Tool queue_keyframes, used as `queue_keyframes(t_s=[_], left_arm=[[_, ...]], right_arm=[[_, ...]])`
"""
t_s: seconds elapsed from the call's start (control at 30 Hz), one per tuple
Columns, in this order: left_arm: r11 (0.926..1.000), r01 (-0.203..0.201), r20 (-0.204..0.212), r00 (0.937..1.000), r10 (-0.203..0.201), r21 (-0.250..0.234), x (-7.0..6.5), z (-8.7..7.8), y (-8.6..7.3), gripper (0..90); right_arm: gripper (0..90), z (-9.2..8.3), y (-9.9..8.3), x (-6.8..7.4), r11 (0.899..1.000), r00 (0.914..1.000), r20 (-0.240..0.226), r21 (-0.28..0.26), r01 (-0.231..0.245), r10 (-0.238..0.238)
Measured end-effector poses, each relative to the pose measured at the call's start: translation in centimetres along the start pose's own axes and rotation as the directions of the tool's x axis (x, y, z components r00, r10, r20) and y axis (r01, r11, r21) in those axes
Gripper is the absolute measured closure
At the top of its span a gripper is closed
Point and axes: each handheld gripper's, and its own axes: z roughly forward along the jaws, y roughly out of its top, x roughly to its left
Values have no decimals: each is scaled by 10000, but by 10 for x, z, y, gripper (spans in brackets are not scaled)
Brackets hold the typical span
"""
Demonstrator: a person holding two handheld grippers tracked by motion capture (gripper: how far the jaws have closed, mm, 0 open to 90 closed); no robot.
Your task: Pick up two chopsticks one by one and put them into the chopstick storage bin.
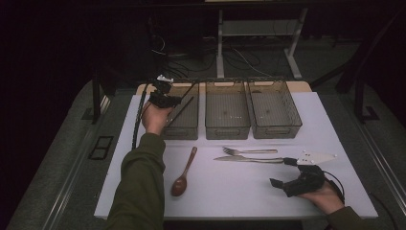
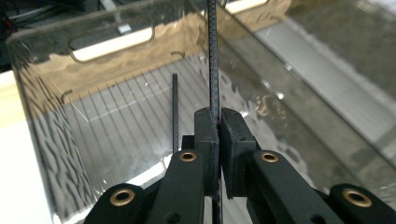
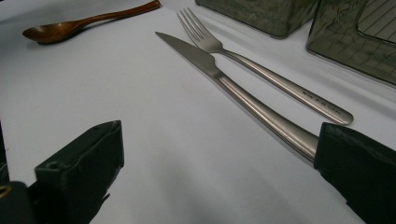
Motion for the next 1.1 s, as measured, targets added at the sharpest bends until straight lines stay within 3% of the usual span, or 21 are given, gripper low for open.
queue_keyframes(t_s=[0.23,0.43,0.6,0.9,1.1], left_arm=[[9982,86,-409,9991,-62,586,0,10,-4,846],[9972,264,-535,9983,-227,703,1,14,-5,831],[9983,187,-620,9980,-153,547,0,11,-3,703],[9998,-24,-185,9998,28,182,-1,-1,-1,605],[9998,-185,455,9988,189,-96,-6,-8,1,520]], right_arm=[[9,-1,0,0,10000,10000,4,-16,64,-64],[9,-1,0,0,10000,10000,-2,9,54,-54],[9,-1,0,0,10000,10000,1,-1,57,-57],[9,-1,0,0,10000,10000,4,-6,15,-15],[9,0,0,-1,10000,10000,23,-2,-85,85]])
